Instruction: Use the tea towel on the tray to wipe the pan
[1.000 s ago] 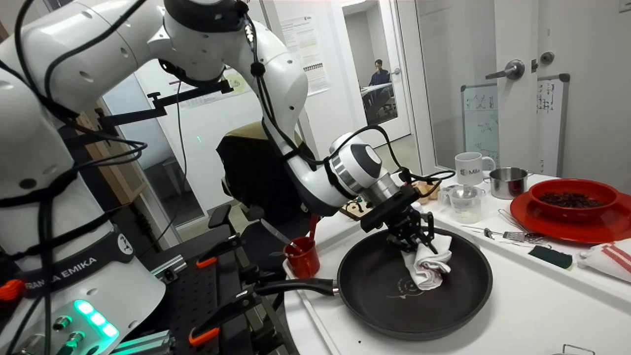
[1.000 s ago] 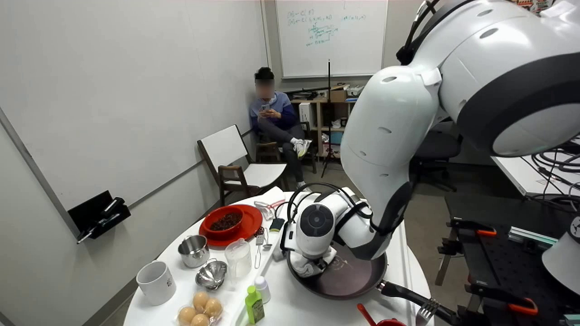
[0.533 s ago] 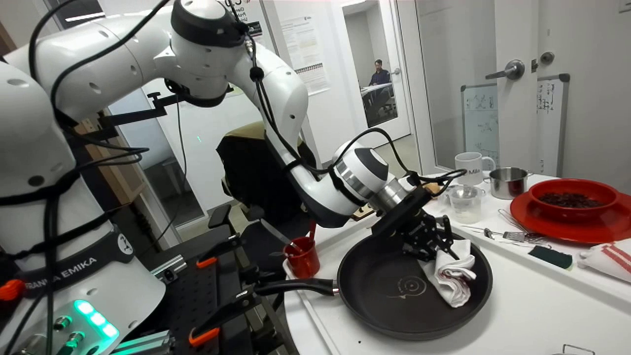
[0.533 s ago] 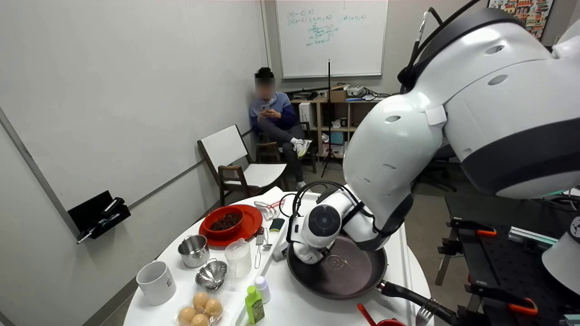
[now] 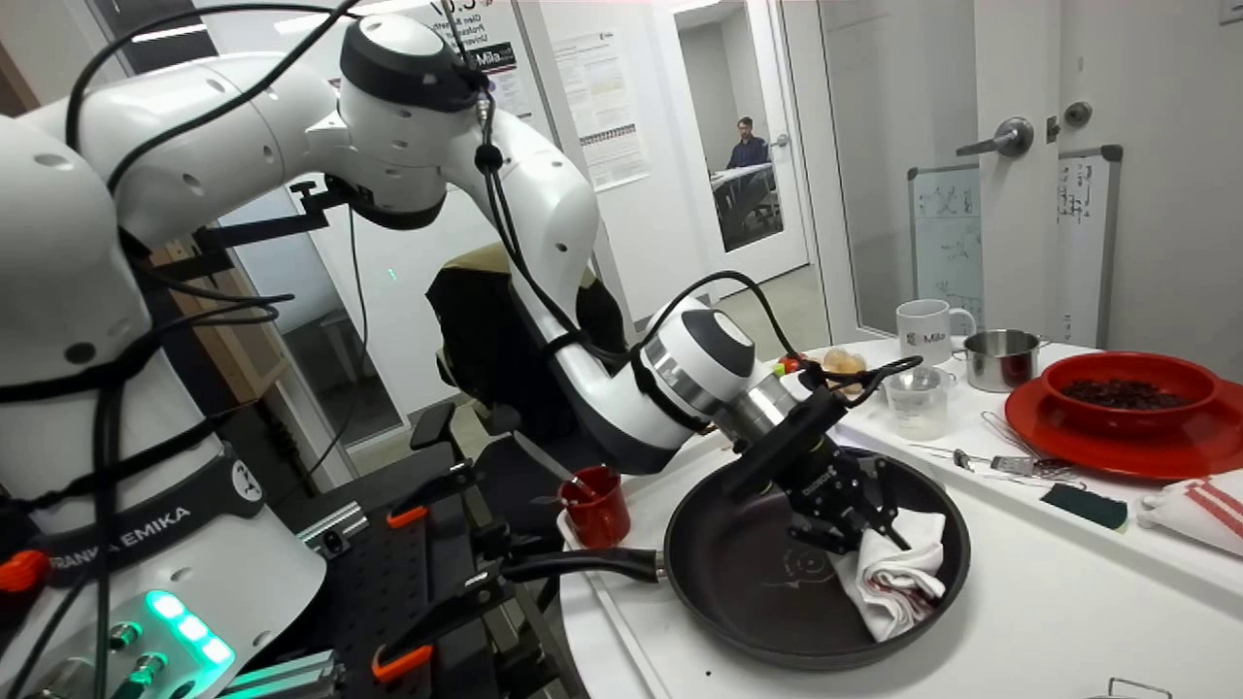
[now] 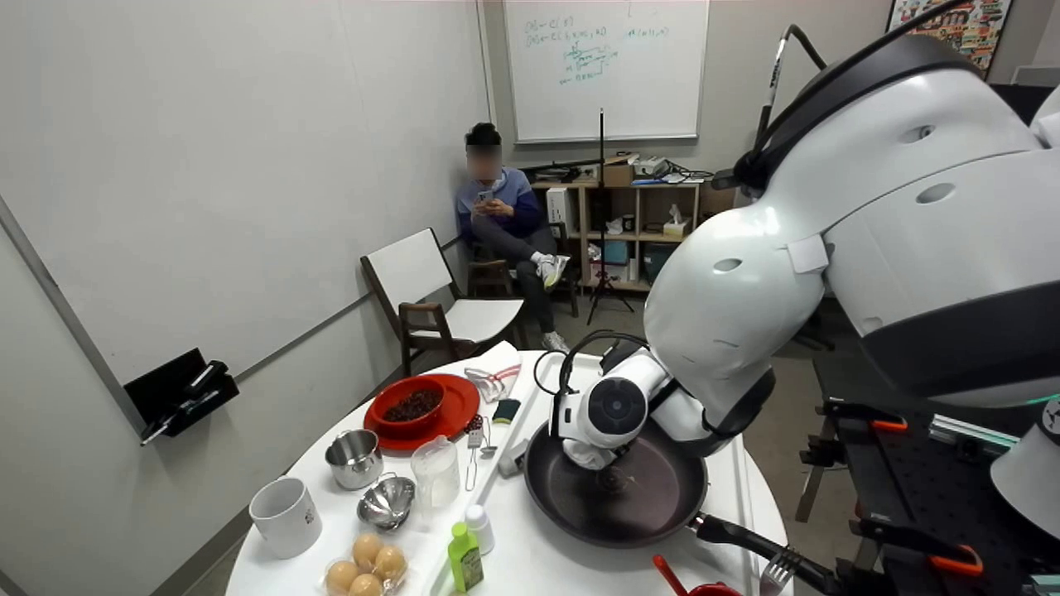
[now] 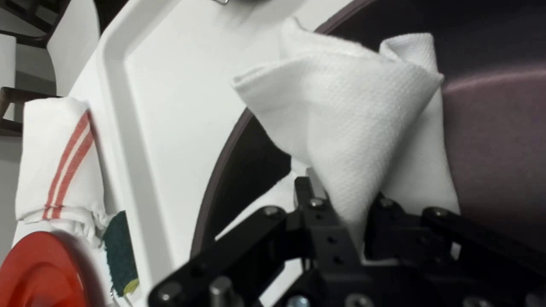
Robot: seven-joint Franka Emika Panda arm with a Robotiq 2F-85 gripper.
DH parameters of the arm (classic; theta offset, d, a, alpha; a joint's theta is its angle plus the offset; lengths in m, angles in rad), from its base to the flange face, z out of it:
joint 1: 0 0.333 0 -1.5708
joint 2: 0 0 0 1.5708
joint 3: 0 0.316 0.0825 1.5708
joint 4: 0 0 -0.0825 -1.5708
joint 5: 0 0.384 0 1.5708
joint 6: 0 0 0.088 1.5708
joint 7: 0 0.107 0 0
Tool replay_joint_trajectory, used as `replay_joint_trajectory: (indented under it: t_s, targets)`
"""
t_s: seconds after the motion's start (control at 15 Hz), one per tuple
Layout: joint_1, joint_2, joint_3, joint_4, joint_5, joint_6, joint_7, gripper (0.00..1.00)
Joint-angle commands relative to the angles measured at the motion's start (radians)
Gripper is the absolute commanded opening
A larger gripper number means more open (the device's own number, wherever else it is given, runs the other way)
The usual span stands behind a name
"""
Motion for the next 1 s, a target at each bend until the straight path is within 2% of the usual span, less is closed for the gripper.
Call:
replay_joint_trajectory:
  t_s: [0.0, 0.33, 0.47, 0.93]
  targets:
    - [0.034, -0.028, 0.005, -0.092, 0.031, -0.012, -0.079, 0.08]
    - [0.039, -0.063, 0.028, -0.155, 0.019, -0.028, -0.153, 0.08]
    - [0.018, -0.106, 0.057, -0.180, 0.008, -0.045, -0.196, 0.08]
    - [-0.142, -0.335, 0.238, -0.260, -0.061, -0.179, -0.359, 0.08]
